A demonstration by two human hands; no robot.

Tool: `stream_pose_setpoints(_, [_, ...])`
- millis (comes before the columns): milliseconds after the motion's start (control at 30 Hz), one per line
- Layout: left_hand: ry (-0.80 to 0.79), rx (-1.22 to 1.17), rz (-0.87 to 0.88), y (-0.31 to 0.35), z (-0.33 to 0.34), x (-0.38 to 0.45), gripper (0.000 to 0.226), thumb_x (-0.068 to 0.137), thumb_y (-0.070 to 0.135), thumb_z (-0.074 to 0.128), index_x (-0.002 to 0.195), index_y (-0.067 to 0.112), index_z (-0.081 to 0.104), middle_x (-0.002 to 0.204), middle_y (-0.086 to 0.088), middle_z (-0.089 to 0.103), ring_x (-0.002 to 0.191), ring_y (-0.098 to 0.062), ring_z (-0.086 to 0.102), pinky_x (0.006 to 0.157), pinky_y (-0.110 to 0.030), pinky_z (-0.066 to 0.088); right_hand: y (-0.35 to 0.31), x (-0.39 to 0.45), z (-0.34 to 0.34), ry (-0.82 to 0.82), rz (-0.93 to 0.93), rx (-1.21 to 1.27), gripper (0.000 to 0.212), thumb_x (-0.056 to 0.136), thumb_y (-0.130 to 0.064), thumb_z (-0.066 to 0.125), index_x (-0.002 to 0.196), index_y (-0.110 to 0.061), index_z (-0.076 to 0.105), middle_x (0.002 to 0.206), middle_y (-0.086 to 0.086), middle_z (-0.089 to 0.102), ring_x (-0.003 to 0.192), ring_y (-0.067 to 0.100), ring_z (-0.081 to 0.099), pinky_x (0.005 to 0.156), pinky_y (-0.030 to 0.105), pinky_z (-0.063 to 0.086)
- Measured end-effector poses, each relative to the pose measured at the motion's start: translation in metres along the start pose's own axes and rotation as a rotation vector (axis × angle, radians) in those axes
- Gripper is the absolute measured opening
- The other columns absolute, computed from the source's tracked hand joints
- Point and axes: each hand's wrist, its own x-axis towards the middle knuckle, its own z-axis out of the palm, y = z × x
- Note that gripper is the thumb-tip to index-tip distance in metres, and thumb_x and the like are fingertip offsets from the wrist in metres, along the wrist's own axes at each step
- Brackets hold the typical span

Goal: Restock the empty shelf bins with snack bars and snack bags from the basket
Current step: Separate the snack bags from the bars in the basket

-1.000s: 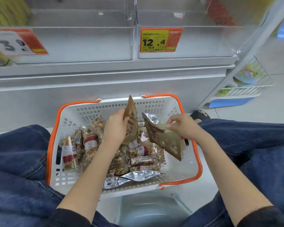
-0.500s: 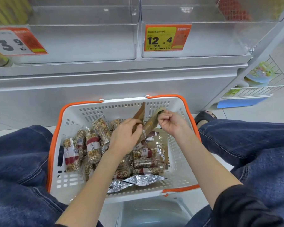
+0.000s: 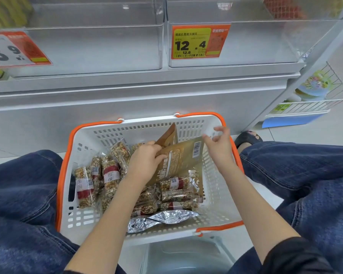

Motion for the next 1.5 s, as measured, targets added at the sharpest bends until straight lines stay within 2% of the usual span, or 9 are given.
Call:
stream_pose_setpoints(100, [-0.014, -0.001, 0.012, 0.002, -0.001, 0.001, 0.021, 0.087, 0.027, 0.066, 0.093, 0.008, 0.072, 0.086, -0.001, 0.060, 0.079, -0.020, 0.057, 0.073, -0.038, 0.051, -0.010, -0.013, 0.001, -0.274, -0.490, -0.342, 0.027, 0.088, -0.011, 0.062, 0.107, -0.029, 0.063, 0.106, -0.007, 0.052, 0.072, -0.003, 0.045, 0.070, 0.016, 0.042])
stream_pose_setpoints(167, [-0.032, 0.021, 0.019, 0.003, -0.001, 0.001, 0.023, 0.085, 0.030, 0.068, 0.087, 0.008, 0.072, 0.085, -0.001, 0.061, 0.078, -0.021, 0.058, 0.072, -0.038, 0.051, -0.013, -0.018, 0.010, -0.473, -0.578, -0.472, 0.028, 0.086, -0.008, 0.065, 0.107, -0.025, 0.066, 0.115, -0.007, 0.058, 0.070, -0.009, 0.043, 0.078, 0.019, 0.042])
stream_pose_setpoints(367, [-0.035, -0.035, 0.014, 0.002, -0.006, -0.004, 0.021, 0.082, 0.030, 0.071, 0.088, 0.010, 0.076, 0.084, -0.004, 0.066, 0.077, -0.020, 0.058, 0.073, -0.034, 0.049, -0.008, -0.020, 0.031, -0.494, -0.707, -0.644, 0.011, 0.086, -0.023, 0.066, 0.095, -0.017, 0.066, 0.092, -0.007, 0.049, 0.078, 0.007, 0.045, 0.070, 0.025, 0.034])
stream_pose_setpoints(600, [-0.027, -0.004, -0.046, 0.003, -0.016, -0.009, 0.045, 0.082, 0.031, 0.071, 0.124, 0.036, 0.056, 0.114, 0.004, 0.067, 0.095, -0.017, 0.064, 0.077, -0.032, 0.054, 0.012, -0.010, 0.025, -0.411, -0.212, 0.052, 0.013, 0.093, -0.006, 0.055, 0.084, -0.014, 0.057, 0.077, 0.005, 0.064, 0.076, 0.022, 0.069, 0.074, 0.030, 0.059])
stream_pose_setpoints(767, [0.033, 0.139, -0.049, 0.010, -0.024, -0.006, 0.072, 0.092, 0.028, 0.059, 0.148, 0.039, 0.015, 0.100, -0.002, 0.070, 0.071, -0.019, 0.065, 0.057, -0.031, 0.054, 0.005, -0.010, 0.028, -0.499, -0.054, 0.263, 0.010, 0.096, -0.006, 0.051, 0.086, -0.008, 0.052, 0.084, 0.014, 0.067, 0.073, 0.018, 0.071, 0.068, 0.024, 0.059])
stream_pose_setpoints(867, [0.101, 0.132, -0.062, 0.012, -0.040, 0.001, 0.043, 0.093, 0.031, 0.058, 0.134, 0.030, 0.046, 0.096, -0.001, 0.071, 0.067, -0.016, 0.061, 0.058, -0.030, 0.052, 0.003, 0.001, 0.029, -0.483, 0.024, 0.343, 0.008, 0.097, -0.007, 0.049, 0.097, -0.009, 0.057, 0.094, 0.016, 0.064, 0.071, 0.020, 0.071, 0.071, 0.027, 0.060])
stream_pose_setpoints(1000, [0.104, 0.228, -0.120, 0.000, -0.060, 0.008, 0.018, 0.092, 0.028, 0.059, 0.107, 0.020, 0.064, 0.081, 0.004, 0.065, 0.072, -0.016, 0.053, 0.056, -0.027, 0.037, 0.029, 0.031, 0.024, -0.335, 0.000, 0.012, 0.027, 0.098, -0.005, 0.045, 0.124, -0.009, 0.051, 0.115, 0.016, 0.057, 0.075, 0.020, 0.066, 0.064, 0.023, 0.057])
stream_pose_setpoints(1167, [0.197, 0.066, -0.288, -0.026, -0.065, 0.007, 0.013, 0.087, 0.020, 0.066, 0.098, 0.013, 0.066, 0.096, -0.010, 0.070, 0.080, -0.026, 0.061, 0.067, -0.035, 0.048, 0.064, 0.061, 0.021, -0.417, -0.135, -0.499, 0.038, 0.093, -0.006, 0.054, 0.131, -0.011, 0.048, 0.133, 0.008, 0.053, 0.117, 0.024, 0.053, 0.086, 0.027, 0.042])
stream_pose_setpoints(1500, [0.197, -0.082, -0.430, -0.047, -0.068, 0.013, 0.011, 0.086, 0.017, 0.067, 0.095, 0.011, 0.064, 0.098, -0.008, 0.069, 0.088, -0.023, 0.063, 0.067, -0.027, 0.042, 0.085, 0.094, 0.056, -0.581, -0.201, -0.832, 0.043, 0.092, -0.007, 0.052, 0.134, -0.006, 0.041, 0.126, 0.020, 0.055, 0.108, 0.032, 0.055, 0.080, 0.031, 0.042])
